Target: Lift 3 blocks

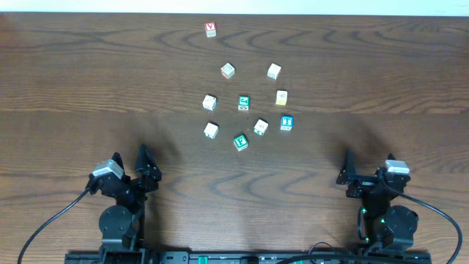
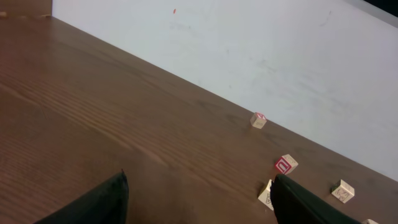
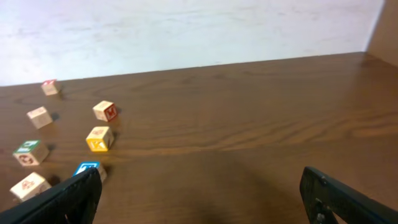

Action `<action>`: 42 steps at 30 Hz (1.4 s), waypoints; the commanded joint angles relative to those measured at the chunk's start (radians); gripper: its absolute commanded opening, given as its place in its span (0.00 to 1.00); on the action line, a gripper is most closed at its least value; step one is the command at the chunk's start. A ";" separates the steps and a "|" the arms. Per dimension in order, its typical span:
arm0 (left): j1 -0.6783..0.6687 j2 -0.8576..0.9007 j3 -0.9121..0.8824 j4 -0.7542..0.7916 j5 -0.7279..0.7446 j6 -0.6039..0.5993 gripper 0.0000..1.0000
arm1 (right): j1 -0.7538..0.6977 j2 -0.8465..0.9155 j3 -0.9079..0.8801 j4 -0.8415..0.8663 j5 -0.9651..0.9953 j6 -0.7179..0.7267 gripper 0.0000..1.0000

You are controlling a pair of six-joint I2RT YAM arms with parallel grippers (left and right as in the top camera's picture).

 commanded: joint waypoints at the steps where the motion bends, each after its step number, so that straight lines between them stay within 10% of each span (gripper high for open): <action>1: 0.005 -0.005 -0.011 -0.051 -0.012 0.008 0.74 | -0.005 0.006 -0.006 0.003 -0.035 -0.035 0.99; 23: 0.005 -0.005 -0.011 -0.051 -0.012 0.008 0.74 | -0.005 0.045 0.052 -0.003 -0.243 -0.009 0.99; 42: 0.005 -0.005 -0.011 -0.051 -0.012 0.008 0.74 | 0.097 0.864 0.575 -0.247 -0.354 -0.046 0.99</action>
